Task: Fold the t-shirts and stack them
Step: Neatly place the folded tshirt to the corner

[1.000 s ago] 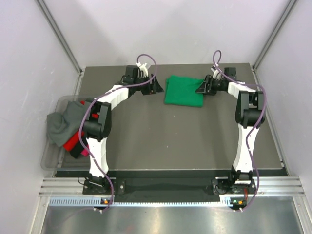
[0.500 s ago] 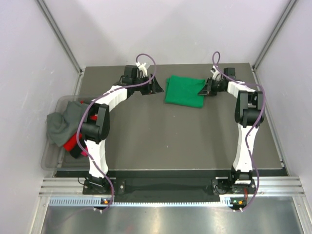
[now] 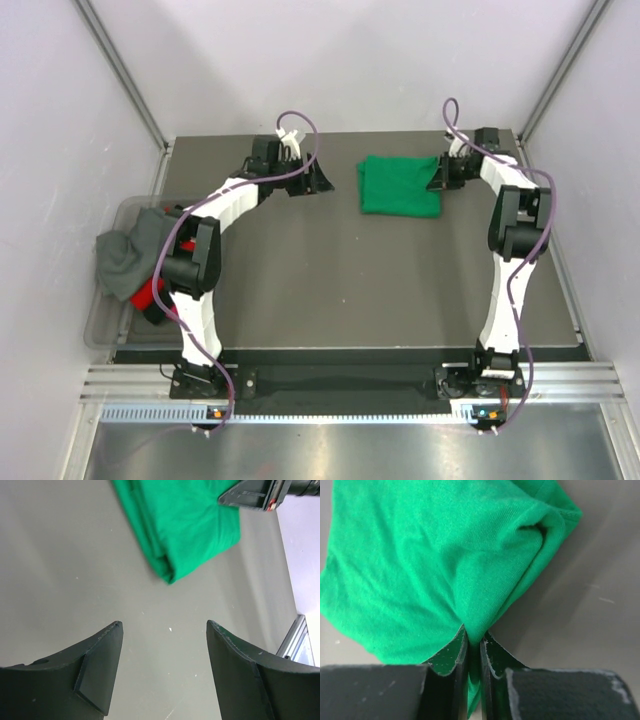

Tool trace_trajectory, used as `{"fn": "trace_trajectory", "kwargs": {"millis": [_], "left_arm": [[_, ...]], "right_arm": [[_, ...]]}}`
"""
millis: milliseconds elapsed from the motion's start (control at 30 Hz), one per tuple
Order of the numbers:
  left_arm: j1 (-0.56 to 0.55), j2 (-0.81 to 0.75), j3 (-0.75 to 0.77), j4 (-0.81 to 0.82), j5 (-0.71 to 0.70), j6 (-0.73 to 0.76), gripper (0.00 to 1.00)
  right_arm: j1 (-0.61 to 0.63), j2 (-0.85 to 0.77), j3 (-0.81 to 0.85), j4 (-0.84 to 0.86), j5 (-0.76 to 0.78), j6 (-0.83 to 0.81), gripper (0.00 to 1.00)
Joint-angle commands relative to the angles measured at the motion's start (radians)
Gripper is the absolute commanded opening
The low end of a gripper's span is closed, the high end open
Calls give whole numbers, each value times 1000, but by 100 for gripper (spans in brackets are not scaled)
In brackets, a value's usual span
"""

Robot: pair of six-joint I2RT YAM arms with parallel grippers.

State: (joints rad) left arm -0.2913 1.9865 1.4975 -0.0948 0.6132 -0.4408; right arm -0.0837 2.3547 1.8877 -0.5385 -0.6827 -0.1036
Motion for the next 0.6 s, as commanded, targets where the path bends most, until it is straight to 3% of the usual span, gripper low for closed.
{"fn": "trace_trajectory", "kwargs": {"millis": [0,567], "left_arm": [[0,-69,-17,49,3,28,72],[-2,-100,-46,43,-20,59,72]], "right_arm": [[-51,-38,71,-20,81,-85,0],[-175,8,185,-34,198,-142,0]]}}
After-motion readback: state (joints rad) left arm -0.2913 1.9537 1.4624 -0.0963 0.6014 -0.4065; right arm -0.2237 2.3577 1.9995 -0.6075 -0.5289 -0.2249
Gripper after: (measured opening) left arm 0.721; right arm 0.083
